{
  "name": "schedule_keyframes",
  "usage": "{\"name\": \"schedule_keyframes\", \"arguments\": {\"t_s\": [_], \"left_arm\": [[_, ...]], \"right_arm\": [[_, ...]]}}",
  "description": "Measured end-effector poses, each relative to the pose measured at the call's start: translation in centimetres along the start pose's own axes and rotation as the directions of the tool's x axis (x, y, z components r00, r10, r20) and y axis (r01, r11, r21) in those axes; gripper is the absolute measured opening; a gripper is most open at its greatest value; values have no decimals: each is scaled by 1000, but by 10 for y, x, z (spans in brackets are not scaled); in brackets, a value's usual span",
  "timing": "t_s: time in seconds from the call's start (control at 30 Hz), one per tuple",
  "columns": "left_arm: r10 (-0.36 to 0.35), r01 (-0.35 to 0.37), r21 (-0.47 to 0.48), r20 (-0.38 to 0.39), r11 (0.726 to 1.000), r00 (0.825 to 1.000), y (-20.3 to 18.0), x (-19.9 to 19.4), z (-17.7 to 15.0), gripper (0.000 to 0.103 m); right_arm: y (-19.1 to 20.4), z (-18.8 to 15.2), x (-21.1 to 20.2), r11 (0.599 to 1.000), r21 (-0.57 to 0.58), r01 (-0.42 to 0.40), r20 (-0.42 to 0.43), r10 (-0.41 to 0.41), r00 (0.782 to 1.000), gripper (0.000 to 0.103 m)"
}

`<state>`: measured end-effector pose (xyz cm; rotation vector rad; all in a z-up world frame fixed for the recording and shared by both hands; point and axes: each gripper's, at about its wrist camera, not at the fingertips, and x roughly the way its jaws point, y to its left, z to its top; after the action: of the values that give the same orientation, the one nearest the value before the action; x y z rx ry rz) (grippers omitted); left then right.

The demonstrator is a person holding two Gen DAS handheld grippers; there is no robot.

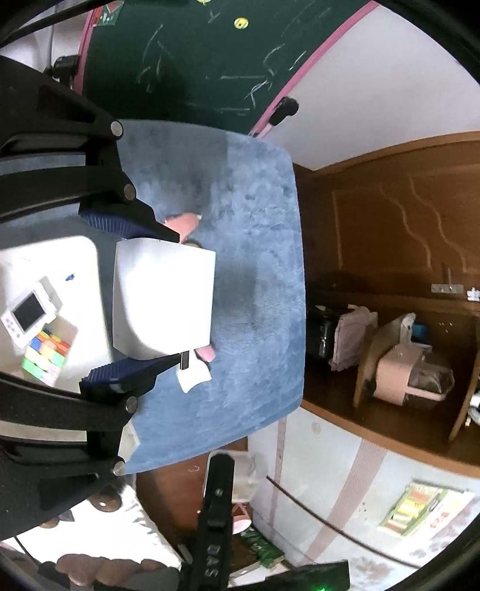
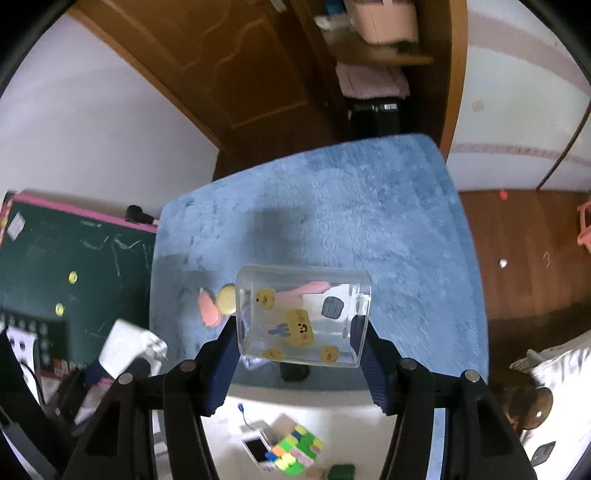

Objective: Organize rigid objects
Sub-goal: 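Carry the white cube and clear box over the white tray with both tools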

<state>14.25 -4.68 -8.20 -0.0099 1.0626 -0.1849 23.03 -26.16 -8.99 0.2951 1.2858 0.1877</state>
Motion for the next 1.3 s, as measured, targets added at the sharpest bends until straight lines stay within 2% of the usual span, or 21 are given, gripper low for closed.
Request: {"name": "schedule_keyframes", "arguments": {"t_s": [0.3, 0.47, 0.63, 0.73, 0.97, 1.1, 1.3], "left_arm": [[-8, 5, 73, 40, 997, 999, 2, -29, -51, 60], [-36, 33, 111, 24, 993, 999, 0, -29, -87, 60], [-46, 53, 173, -47, 983, 998, 0, -10, -131, 60], [-52, 77, 208, -120, 975, 991, 0, 7, -159, 60], [-29, 90, 292, -206, 952, 978, -11, 27, -203, 60], [-27, 110, 331, -246, 937, 969, -19, 34, -216, 60], [-23, 130, 378, -275, 916, 961, -30, 41, -229, 60]], "right_arm": [[21, -80, -41, 996, -81, 33, 99, -24, 995, 60], [26, -121, -40, 991, -104, 78, 133, -64, 989, 60], [22, -157, -26, 989, -97, 112, 140, -98, 985, 60], [14, -179, -12, 988, -82, 135, 121, -124, 985, 60], [-22, -214, 28, 981, 1, 195, 29, -195, 980, 60], [-38, -226, 44, 976, 42, 212, -13, -211, 977, 61], [-41, -240, 66, 970, 27, 242, -57, -240, 969, 61]]}}
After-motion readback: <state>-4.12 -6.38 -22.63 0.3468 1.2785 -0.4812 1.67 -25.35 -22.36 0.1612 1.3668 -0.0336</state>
